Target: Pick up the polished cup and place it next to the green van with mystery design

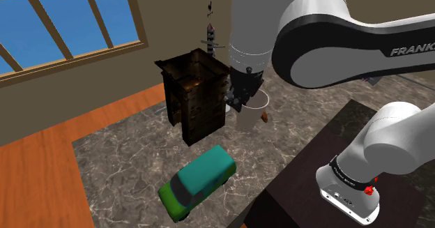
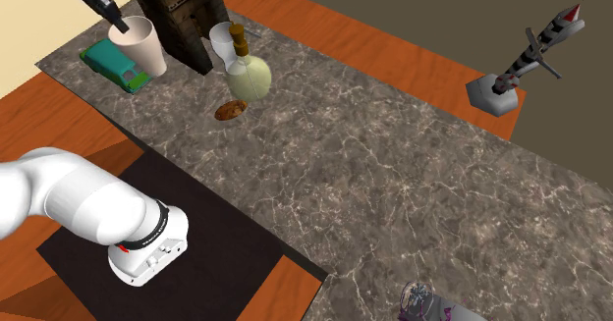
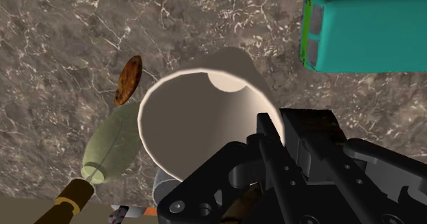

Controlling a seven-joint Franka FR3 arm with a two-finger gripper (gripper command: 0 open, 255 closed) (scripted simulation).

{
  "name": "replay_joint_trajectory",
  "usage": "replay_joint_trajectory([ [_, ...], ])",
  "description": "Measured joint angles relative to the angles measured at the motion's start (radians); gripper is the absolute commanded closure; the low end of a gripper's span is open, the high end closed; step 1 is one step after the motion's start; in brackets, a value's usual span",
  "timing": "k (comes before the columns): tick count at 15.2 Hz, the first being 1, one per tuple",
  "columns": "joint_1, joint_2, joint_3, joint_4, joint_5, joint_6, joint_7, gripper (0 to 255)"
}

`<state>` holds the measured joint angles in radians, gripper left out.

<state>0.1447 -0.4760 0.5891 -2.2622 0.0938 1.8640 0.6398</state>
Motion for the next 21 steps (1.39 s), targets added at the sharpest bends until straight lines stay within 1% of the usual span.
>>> replay_joint_trajectory([
  [13,0.0,0.04,0.043,-0.138,0.001,0.175,0.033,255],
  [21,-0.012,0.093,0.079,-0.213,-0.014,0.297,0.065,255],
])
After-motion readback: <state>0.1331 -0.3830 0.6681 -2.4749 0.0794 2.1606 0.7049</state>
